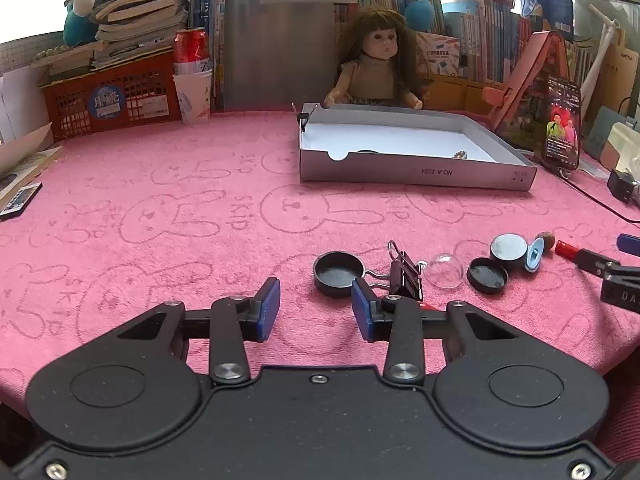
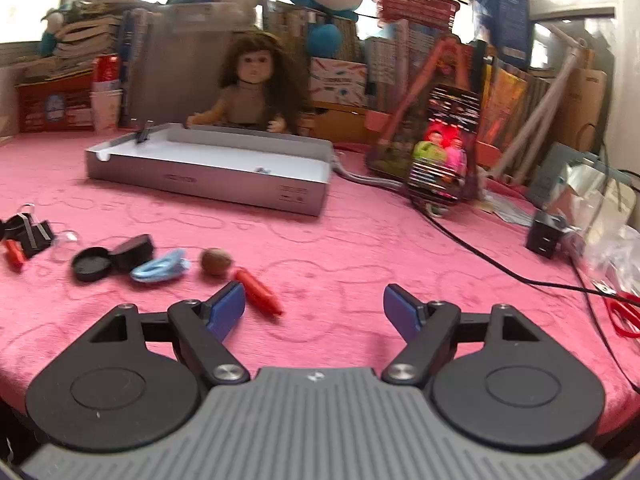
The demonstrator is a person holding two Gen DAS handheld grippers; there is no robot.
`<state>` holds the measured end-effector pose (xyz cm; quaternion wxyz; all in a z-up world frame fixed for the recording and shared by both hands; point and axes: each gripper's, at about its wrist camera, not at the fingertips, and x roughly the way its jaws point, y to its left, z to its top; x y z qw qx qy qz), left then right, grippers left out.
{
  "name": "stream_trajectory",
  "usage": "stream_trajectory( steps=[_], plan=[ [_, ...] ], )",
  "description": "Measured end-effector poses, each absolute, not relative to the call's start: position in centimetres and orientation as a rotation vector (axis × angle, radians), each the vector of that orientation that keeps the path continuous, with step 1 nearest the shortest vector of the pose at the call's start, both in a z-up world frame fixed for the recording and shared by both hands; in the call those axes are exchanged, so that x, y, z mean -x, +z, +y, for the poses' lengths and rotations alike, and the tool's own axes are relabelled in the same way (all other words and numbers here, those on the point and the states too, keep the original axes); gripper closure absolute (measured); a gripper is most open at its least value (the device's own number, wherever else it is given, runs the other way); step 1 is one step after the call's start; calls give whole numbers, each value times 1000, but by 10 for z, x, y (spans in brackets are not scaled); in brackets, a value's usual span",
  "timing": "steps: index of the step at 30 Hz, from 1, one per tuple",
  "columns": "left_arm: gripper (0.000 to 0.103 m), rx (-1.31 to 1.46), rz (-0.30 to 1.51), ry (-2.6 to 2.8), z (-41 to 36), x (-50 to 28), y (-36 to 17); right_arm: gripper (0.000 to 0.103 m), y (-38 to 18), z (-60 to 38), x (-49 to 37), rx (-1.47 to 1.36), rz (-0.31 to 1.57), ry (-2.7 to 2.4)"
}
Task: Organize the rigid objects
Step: 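Move both tools back toward the remaining objects on the cloth, then grasp the black cup-shaped lid with the left tool while the right tool grasps the red crayon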
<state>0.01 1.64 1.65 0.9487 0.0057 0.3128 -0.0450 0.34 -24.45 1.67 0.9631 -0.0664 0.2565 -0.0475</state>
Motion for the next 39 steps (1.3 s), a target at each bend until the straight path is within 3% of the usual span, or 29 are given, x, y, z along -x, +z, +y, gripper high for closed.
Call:
stream_trajectory(
  steps=[15,35,39],
  plan=[
    [65,1,622,-71,9,-13,10,18,18,-246,-3,-46,500,-187],
    [57,-4,586,-36,3,-30,4,18,5,-208,-10,-40,446,-297],
    [56,-9,581,-33,2,-32,3,22,4,-208,-10,-31,455,-294]
  ],
)
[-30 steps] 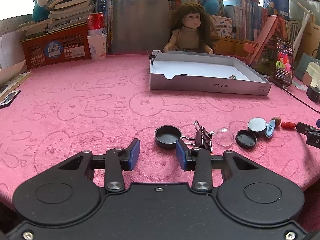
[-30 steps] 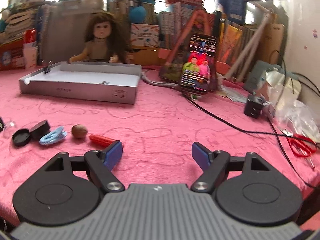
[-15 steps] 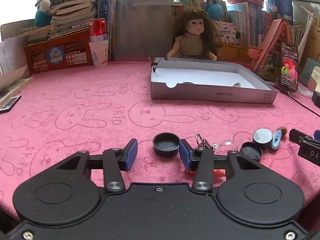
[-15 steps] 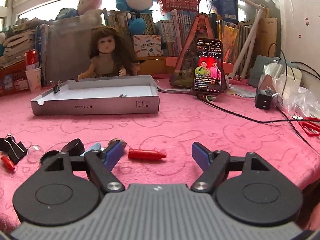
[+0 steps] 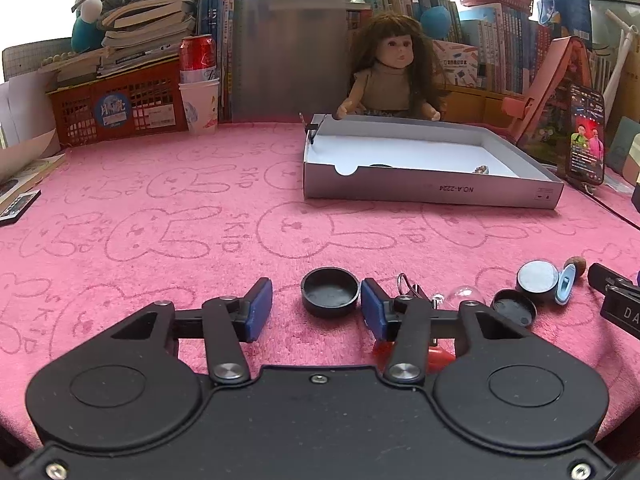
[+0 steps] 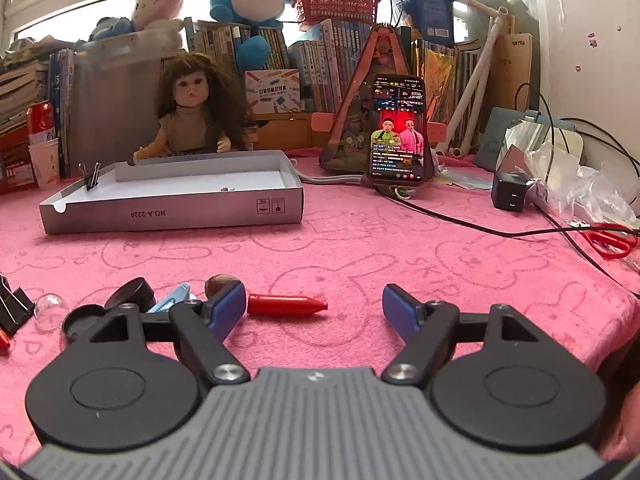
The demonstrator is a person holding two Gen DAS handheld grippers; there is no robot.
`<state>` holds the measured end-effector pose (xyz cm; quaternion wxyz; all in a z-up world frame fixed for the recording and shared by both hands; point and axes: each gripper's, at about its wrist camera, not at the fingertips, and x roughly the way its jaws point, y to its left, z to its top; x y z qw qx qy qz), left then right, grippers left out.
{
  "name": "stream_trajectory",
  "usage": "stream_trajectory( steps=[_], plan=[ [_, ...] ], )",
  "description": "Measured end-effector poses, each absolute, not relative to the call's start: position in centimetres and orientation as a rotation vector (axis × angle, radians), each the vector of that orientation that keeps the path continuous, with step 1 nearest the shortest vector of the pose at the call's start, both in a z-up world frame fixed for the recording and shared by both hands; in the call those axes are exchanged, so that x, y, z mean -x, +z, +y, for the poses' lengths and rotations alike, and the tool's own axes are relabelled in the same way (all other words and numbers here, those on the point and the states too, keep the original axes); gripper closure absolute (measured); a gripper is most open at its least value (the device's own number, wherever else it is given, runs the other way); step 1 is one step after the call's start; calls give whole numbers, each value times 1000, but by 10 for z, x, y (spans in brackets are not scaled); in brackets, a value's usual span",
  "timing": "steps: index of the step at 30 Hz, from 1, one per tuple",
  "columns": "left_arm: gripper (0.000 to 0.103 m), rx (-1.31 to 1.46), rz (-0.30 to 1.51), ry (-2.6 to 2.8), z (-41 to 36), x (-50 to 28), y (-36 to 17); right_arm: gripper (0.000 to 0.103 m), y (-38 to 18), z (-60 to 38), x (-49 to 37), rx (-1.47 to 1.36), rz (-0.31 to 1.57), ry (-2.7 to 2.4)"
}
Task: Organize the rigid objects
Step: 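Grasp the black cup-shaped lid with the left tool while the right tool grasps the red crayon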
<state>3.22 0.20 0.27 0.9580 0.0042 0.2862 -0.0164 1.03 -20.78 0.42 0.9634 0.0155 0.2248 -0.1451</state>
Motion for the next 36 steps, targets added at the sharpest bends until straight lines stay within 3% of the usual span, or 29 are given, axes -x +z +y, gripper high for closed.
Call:
stream_trajectory(
  steps=[10,16,20,21,36],
  plan=[
    [55,-23,570,-18,-1,-35,-1,31,3,-203,-11,-23,460,-277],
    [56,-32,566,-15,-2,-34,-1,45,4,-202,-11,-21,463,-261],
    [63,-38,562,-24,-3,-33,0,51,4,-200,-11,-12,465,-248],
    [69,-43,560,-32,-4,-32,0,52,4,-200,-11,-11,465,-244],
    [73,-24,559,-44,-1,-37,14,54,15,-205,-19,-21,448,-189]
  ],
)
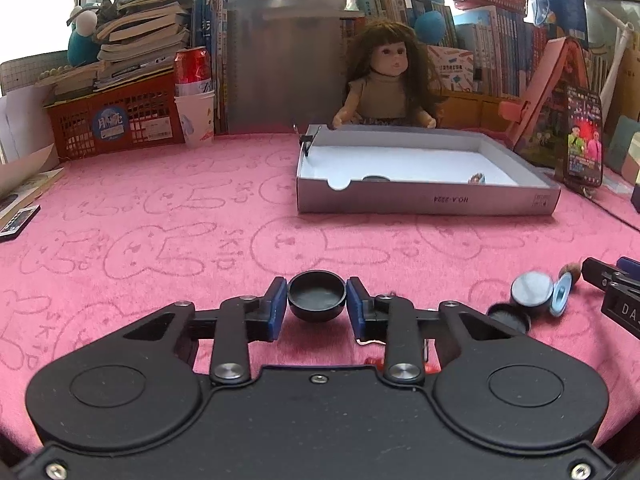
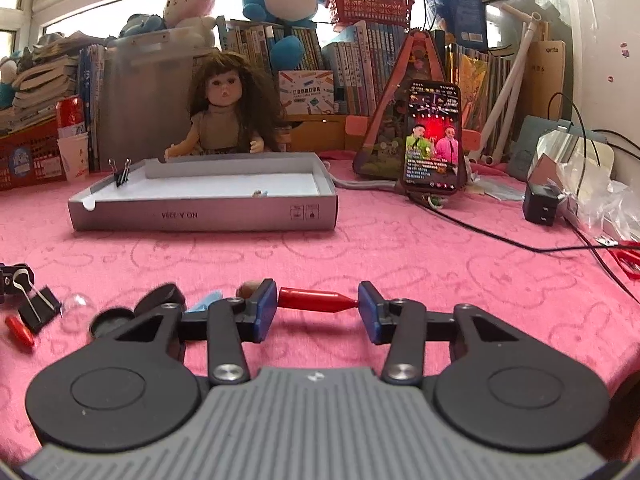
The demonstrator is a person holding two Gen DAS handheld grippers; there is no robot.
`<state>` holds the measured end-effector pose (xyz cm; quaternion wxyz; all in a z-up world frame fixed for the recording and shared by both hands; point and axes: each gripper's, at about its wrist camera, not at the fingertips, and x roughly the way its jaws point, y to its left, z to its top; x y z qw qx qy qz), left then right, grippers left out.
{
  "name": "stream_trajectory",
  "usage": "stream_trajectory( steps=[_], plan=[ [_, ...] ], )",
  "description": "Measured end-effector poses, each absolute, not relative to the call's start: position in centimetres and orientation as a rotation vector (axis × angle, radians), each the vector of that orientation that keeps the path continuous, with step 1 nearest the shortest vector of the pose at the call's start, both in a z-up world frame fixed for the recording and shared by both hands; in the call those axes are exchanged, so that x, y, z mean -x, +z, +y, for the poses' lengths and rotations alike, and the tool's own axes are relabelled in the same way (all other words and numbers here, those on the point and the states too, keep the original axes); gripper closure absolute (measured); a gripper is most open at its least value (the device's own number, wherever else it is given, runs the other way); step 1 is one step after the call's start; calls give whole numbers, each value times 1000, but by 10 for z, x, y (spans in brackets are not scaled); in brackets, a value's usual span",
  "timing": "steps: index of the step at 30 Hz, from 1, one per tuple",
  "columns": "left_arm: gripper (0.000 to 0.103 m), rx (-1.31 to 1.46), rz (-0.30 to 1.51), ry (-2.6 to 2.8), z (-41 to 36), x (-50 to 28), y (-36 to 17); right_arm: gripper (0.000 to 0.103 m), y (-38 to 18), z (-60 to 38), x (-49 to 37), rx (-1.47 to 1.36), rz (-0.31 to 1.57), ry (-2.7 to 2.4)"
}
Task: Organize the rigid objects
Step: 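Grasp the black cup-shaped lid with the left tool while the right tool grasps the red crayon, then carry the black lid and red crayon into the white tray with both tools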
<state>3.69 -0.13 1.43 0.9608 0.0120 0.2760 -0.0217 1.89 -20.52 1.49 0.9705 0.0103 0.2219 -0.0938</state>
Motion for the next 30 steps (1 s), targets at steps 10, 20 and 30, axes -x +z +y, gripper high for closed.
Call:
stream_trajectory(
  steps=[10,20,30],
  plan=[
    [73,29,554,-97,-4,-68,43,54,37,-219,-48,-69,462,-111],
    [73,61,562,-151,-13,-130,73,54,66,-236,-108,-84,530,-32],
    [73,66,707,-117,-20,-213,58,54,63,-251,-179,-124,695,20]
  ],
)
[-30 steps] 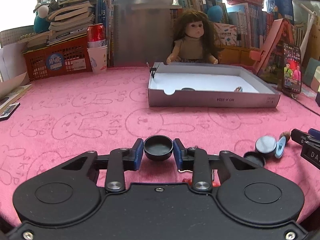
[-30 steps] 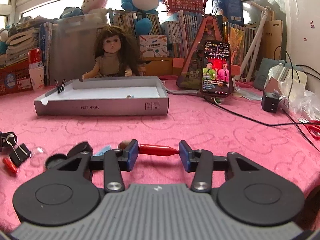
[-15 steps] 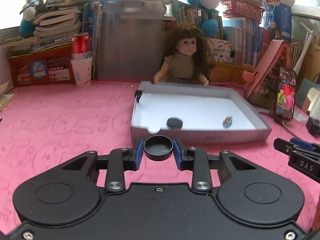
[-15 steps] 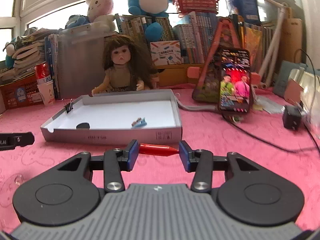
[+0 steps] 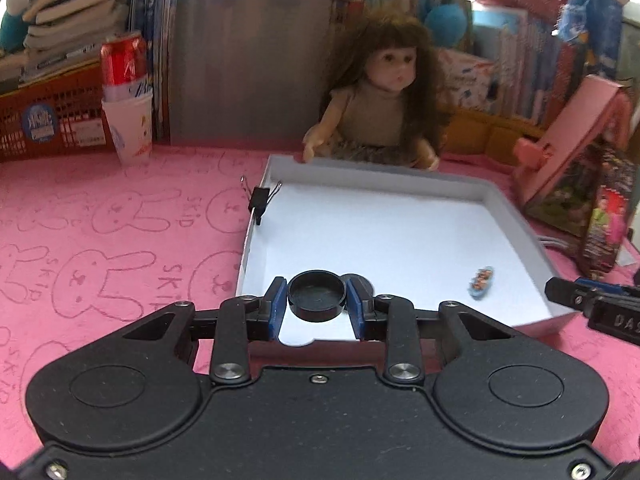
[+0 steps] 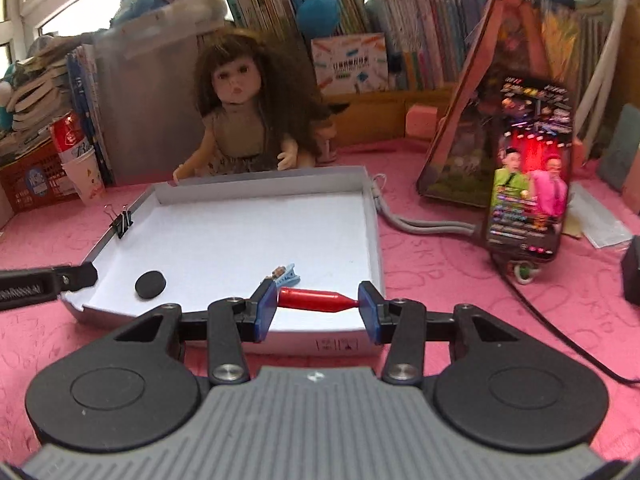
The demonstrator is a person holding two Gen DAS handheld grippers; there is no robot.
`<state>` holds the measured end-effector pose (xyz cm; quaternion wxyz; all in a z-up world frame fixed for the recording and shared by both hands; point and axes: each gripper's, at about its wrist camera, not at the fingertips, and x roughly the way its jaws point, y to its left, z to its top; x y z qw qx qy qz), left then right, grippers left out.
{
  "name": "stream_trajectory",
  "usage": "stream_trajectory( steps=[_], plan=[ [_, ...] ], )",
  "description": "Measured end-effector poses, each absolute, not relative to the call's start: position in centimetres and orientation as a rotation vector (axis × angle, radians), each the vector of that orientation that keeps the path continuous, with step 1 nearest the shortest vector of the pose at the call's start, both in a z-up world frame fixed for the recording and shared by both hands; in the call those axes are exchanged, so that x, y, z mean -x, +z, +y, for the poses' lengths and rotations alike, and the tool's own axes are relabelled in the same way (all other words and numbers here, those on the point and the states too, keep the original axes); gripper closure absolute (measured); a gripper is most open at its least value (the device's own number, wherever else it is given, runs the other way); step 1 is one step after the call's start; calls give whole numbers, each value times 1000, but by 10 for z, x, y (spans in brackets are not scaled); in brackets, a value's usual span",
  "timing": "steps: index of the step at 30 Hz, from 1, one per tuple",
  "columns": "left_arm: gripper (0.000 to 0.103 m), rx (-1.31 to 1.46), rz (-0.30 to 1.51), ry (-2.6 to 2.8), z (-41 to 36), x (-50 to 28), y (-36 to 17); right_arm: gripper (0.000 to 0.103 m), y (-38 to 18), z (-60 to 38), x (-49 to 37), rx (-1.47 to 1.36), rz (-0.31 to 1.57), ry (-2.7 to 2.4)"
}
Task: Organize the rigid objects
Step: 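Carry the black lid and red crayon into the white tray with both tools, then open both tools to release the lid and crayon in the tray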
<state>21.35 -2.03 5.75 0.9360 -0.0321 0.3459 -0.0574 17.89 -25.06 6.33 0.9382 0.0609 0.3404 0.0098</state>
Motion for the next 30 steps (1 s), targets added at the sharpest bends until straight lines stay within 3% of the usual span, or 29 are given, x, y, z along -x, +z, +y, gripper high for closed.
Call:
stream_trajectory(
  steps=[11,30],
  plan=[
    [73,45,782,-80,-28,-245,27,53,45,-241,-223,-93,834,66],
    [73,-9,771,-71,-44,-264,19,52,30,-237,-255,-83,863,49]
  ],
)
